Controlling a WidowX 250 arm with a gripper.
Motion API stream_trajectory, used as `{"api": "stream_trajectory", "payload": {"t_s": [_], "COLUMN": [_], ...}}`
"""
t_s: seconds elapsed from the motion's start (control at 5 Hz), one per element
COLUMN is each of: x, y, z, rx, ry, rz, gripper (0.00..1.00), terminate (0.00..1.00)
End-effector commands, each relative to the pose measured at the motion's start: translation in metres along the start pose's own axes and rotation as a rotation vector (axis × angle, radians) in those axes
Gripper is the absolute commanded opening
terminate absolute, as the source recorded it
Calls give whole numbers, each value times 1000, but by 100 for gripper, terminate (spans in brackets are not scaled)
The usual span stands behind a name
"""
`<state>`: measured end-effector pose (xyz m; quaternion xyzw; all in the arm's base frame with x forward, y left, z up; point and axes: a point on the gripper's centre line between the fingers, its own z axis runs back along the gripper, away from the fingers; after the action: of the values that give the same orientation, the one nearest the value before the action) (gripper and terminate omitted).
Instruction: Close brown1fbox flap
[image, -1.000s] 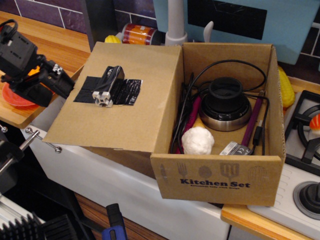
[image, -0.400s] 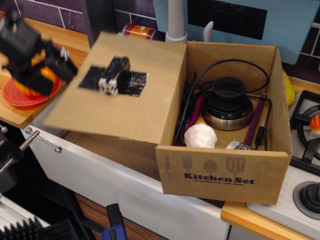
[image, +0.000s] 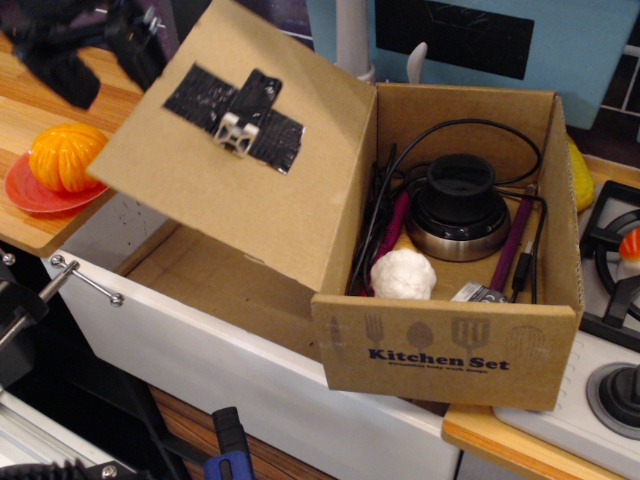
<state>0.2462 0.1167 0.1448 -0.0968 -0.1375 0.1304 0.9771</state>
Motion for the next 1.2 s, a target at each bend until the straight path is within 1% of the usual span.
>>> {"api": "stream_trajectory", "payload": {"t_s": [0.0,0.2,0.4,0.6,0.8,1.0], "x": [-14,-13,-4,8,22,26], "y": [-43,-56,-77,-95,-113,-131], "z": [-2,-2,5,12,19,12], "rx": [158,218,277,307,308,228], "ry": [-98,-112,-111,-104,-86,-108], "rz": [-134,-161,-180,-178,-164,-92], "gripper": [100,100,100,100,100,100], "terminate": [0,0,0,0,0,0]}}
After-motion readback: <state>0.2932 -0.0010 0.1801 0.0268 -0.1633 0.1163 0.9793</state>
